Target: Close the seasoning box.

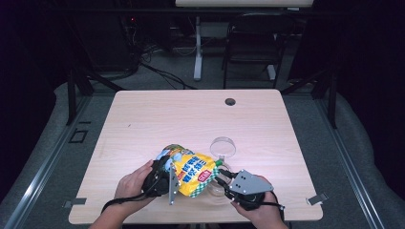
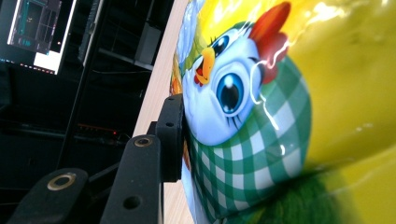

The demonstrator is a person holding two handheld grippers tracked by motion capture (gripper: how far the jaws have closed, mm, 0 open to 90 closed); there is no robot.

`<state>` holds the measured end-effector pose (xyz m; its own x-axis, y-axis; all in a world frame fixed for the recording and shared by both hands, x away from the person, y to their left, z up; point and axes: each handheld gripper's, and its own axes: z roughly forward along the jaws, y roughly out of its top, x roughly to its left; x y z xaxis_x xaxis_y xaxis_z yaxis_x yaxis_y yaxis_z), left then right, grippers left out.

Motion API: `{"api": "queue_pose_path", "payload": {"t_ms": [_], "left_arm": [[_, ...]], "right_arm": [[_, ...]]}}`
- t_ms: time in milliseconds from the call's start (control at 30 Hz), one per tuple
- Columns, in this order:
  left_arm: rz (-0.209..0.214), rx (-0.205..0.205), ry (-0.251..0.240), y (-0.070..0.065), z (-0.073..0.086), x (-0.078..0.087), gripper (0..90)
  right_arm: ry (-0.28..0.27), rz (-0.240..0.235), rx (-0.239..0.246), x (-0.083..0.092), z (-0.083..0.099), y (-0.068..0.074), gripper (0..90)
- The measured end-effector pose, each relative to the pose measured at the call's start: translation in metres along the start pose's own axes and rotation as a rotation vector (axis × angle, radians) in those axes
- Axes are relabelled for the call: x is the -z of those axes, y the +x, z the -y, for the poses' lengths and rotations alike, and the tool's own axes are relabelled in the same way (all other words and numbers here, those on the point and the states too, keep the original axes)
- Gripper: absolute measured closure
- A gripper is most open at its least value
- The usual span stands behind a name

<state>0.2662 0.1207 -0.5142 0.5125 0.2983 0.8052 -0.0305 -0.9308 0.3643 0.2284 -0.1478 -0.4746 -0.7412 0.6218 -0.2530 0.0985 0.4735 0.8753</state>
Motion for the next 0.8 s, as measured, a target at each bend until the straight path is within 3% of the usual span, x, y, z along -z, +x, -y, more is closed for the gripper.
{"api": "queue_pose_path", "payload": {"t_ms": [300, 800], "left_arm": [[0.005, -0.034, 0.019, -0.0004, -0.001, -0.0023, 63.3], [-0.036, -0.112, 0.054, 0.002, -0.0065, -0.002, 63.5]], "right_arm": [[0.028, 0.014, 0.031, -0.004, 0.0029, 0.0029, 75.0], [0.061, 0.043, 0.079, -0.0079, 0.004, 0.0096, 76.5]]}}
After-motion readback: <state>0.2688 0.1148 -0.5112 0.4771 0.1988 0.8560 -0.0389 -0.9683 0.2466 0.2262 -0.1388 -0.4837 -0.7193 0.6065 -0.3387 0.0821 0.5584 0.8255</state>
